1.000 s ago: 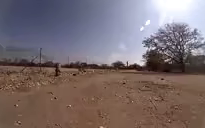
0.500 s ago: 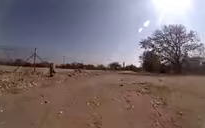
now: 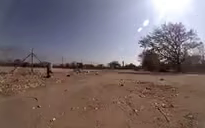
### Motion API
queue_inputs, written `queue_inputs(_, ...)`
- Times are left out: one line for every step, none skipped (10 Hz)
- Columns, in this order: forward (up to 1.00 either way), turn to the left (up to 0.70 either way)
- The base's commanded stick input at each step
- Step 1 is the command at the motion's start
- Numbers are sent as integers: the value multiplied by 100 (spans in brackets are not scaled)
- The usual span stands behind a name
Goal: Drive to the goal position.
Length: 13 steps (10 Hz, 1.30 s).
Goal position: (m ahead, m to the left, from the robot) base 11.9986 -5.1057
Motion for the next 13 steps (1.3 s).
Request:
queue_inputs(50,0)
queue_inputs(50,0)
queue_inputs(50,0)
queue_inputs(50,0)
queue_inputs(50,0)
queue_inputs(50,0)
queue_inputs(50,0)
queue_inputs(50,0)
queue_inputs(50,0)
queue_inputs(50,0)
queue_inputs(50,0)
queue_inputs(50,0)
queue_inputs(50,0)
